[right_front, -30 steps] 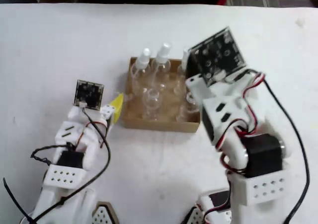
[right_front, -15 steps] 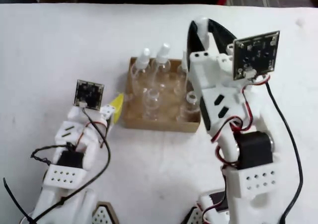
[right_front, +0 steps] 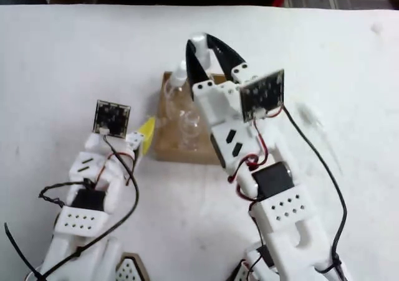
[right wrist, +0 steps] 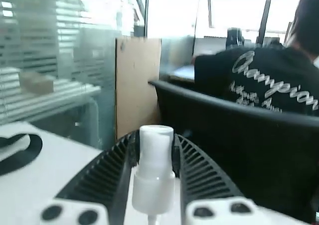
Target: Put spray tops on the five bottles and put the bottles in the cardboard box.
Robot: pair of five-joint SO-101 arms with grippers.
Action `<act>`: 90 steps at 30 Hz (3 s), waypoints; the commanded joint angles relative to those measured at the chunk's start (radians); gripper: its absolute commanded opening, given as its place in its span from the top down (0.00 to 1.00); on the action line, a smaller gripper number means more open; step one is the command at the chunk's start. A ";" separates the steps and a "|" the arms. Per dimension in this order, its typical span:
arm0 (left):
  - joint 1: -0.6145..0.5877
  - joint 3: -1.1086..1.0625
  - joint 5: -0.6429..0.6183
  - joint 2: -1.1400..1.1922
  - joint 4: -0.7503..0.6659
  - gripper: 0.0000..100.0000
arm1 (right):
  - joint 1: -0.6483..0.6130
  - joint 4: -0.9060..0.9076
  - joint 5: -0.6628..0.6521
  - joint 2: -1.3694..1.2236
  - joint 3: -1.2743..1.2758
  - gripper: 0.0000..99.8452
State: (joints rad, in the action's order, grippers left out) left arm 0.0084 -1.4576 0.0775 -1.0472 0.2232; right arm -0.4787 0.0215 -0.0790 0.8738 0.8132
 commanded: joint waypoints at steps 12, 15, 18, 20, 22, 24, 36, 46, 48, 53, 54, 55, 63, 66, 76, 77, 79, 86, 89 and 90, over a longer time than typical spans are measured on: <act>0.002 0.009 0.012 -0.025 -0.028 0.77 | -0.051 -0.094 0.011 -0.018 0.040 0.99; 0.002 0.009 0.012 -0.025 -0.025 0.77 | -0.056 -0.096 0.011 -0.051 0.041 0.99; 0.002 0.009 0.012 -0.025 -0.025 0.77 | -0.050 -0.137 0.011 -0.084 0.043 0.99; 0.002 0.009 0.012 -0.025 -0.026 0.77 | -0.050 -0.148 0.011 -0.104 0.043 0.99; 0.002 0.009 0.012 -0.025 -0.028 0.77 | -0.056 -0.153 0.011 -0.116 0.043 0.99; 0.002 0.009 0.012 -0.025 -0.028 0.77 | -0.058 -0.153 0.014 -0.128 0.043 0.99; 0.002 0.009 0.012 -0.025 -0.026 0.77 | -0.047 -0.153 0.109 -0.133 0.115 0.99; 0.002 0.009 0.012 -0.025 -0.025 0.77 | -0.010 -0.197 0.110 -0.133 0.203 0.99; 0.002 0.009 0.012 -0.025 -0.025 0.77 | -0.012 -0.265 0.110 -0.134 0.250 0.99; 0.002 0.009 0.012 -0.025 -0.025 0.77 | -0.018 -0.463 0.109 -0.128 0.377 0.99; 0.002 0.009 0.012 -0.025 -0.025 0.77 | -0.019 -0.484 0.109 -0.127 0.391 0.99; 0.002 0.009 0.012 -0.025 -0.025 0.77 | -0.019 -0.493 0.109 -0.127 0.402 0.99; 0.002 0.009 0.012 -0.025 -0.023 0.77 | -0.018 -0.499 0.109 -0.125 0.466 0.99; 0.002 0.009 0.012 -0.025 -0.023 0.77 | -0.018 -0.499 0.109 -0.125 0.485 0.99; 0.002 0.009 0.012 -0.025 -0.023 0.77 | -0.013 -0.499 0.112 -0.127 0.522 0.99; 0.002 0.009 0.012 -0.025 -0.023 0.77 | -0.013 -0.499 0.112 -0.128 0.522 0.99; 0.002 0.009 0.012 -0.025 -0.023 0.77 | -0.012 -0.499 0.112 -0.131 0.522 0.99; 0.002 0.009 0.012 -0.025 -0.023 0.77 | -0.018 -0.499 0.115 -0.134 0.543 0.99; 0.002 0.009 0.012 -0.025 -0.023 0.77 | -0.015 -0.499 0.115 -0.134 0.543 0.99; 0.002 0.009 0.012 -0.025 -0.023 0.77 | -0.015 -0.499 0.115 -0.134 0.543 0.99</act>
State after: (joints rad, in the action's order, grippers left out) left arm 0.0084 -1.4576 0.0775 -1.0472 0.2232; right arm -0.5033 -0.4557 0.0269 0.7373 1.3640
